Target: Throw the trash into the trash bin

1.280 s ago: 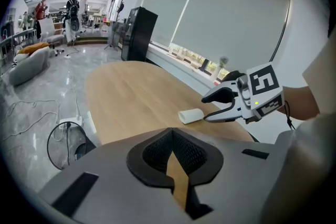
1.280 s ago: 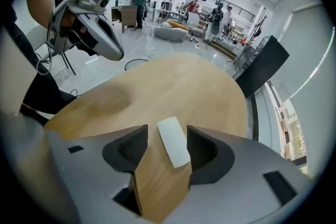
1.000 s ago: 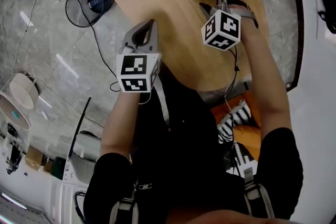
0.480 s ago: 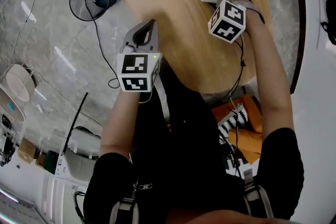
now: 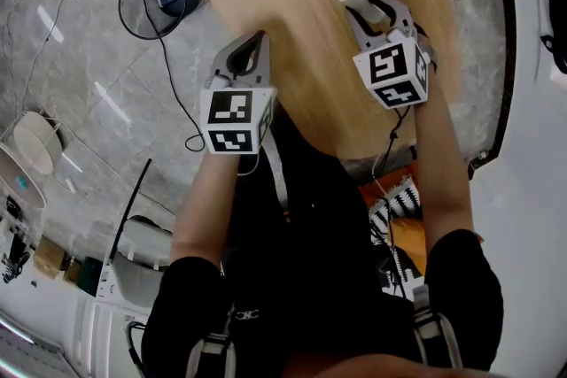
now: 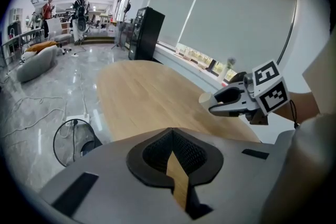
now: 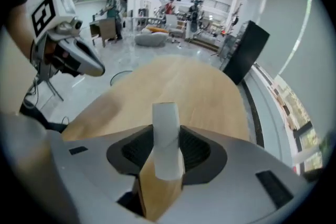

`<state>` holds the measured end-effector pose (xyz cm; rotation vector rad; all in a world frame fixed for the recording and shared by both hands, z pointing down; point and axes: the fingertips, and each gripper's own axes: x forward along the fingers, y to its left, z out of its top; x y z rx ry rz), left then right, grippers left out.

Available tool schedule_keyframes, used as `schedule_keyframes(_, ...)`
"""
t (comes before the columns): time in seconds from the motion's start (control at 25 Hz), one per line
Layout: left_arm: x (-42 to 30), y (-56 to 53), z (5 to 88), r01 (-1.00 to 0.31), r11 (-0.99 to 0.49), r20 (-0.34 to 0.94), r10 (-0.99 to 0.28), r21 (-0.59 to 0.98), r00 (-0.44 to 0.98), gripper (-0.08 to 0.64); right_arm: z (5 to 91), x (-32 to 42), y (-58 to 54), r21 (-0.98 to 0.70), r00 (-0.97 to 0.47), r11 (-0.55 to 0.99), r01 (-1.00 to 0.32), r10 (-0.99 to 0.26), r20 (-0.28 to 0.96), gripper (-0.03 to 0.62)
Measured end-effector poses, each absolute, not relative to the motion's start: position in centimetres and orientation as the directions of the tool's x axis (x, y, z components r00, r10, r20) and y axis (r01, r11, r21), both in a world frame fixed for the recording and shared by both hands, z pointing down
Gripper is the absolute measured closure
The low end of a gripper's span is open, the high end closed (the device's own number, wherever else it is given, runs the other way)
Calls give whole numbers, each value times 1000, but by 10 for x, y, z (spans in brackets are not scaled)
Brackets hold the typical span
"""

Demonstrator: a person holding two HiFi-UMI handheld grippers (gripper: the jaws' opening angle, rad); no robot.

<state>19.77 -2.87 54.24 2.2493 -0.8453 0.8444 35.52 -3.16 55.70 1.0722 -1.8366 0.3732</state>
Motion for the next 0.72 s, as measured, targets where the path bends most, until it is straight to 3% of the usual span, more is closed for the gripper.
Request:
schedule_keyframes(0.2,203,-36,532,-748,-603,702,-404,279,587,548,512,356,-29,92,-137,271,-958,-718,682,431)
schedule_keyframes(0.4,207,-41,514,-759,-584,671,-442,288,595,548,483,354,-26,-80,-82,44,-996,-816,572,434)
schedule_keyframes(0.72,173,-53,504,-784,-539,641,-493,306,589,548,471,296,-42,-95,-126,89,-992,-834,537,434)
